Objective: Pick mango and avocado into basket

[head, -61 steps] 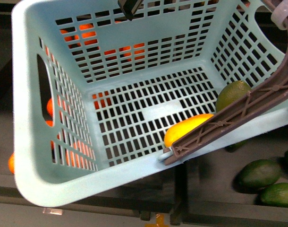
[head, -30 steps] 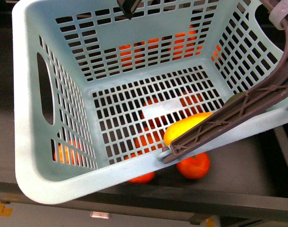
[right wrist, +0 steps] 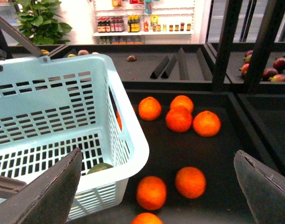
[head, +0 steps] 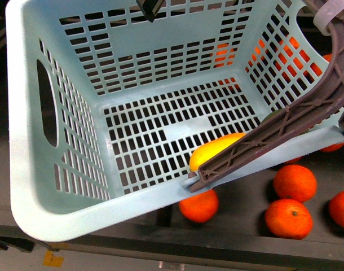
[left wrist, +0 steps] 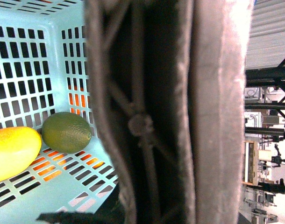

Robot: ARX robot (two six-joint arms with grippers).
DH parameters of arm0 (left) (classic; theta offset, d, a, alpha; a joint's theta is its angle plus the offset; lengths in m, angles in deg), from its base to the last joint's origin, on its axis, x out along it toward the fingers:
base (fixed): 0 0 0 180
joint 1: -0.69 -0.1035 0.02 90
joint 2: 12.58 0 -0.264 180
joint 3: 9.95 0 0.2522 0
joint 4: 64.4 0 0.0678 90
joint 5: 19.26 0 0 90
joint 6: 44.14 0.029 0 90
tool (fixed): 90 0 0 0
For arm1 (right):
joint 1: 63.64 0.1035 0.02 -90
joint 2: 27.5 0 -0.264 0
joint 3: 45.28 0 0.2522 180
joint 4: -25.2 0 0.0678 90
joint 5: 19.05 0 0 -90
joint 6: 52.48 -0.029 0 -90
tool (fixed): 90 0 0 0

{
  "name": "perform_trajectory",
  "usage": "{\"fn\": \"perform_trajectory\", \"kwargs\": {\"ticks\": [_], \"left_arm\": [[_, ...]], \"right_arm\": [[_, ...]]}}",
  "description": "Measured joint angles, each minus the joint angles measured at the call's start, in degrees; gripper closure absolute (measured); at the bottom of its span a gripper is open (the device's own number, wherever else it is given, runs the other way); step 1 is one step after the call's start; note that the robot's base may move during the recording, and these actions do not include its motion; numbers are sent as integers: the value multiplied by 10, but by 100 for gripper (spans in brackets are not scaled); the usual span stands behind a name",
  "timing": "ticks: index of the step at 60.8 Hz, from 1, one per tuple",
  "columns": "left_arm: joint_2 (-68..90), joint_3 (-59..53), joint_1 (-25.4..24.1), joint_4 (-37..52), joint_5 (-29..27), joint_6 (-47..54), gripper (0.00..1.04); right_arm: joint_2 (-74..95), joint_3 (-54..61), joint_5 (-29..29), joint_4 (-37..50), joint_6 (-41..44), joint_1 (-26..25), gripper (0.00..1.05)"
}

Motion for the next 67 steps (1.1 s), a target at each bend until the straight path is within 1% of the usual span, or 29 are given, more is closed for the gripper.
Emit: {"fn": "perform_trajectory", "kwargs": {"ticks": [11,15,20,22,24,25,26,28,31,37,44,58,63,67], "left_arm": [[0,0,-7,0,0,-3,91],[-1,0,-9,0,-17,9,91],[-1,0,-7,2,-23,7,91],[1,-8,-1,41,-89,-20,91],[9,-9,3,83,-156,-72,91],[12,-9,4,91,-172,-78,91],[17,-7,5,105,-207,-106,91],[25,-1,5,113,-246,-132,91],[46,21,-7,113,-276,-157,91],[127,116,-57,95,-281,-174,91],[193,193,-87,68,-294,-196,91],[334,356,-125,-15,-332,-232,91],[368,387,-136,-41,-335,-266,91],[380,391,-144,-54,-342,-293,91]], "right_arm": [[0,0,-4,0,0,-1,9],[1,0,-4,0,0,-1,9],[1,0,-3,0,0,-1,9],[0,0,-3,0,0,-1,9],[0,0,-3,0,0,-1,9],[0,0,-3,0,0,-1,9],[0,0,-4,0,0,-1,9],[0,0,-3,0,0,-1,9],[0,0,-2,0,0,-1,9],[0,0,-1,0,0,-1,9],[0,0,-2,0,0,-1,9],[0,0,-1,0,0,-1,9],[0,0,-2,0,0,-1,9],[0,0,-2,0,0,-1,9]]}}
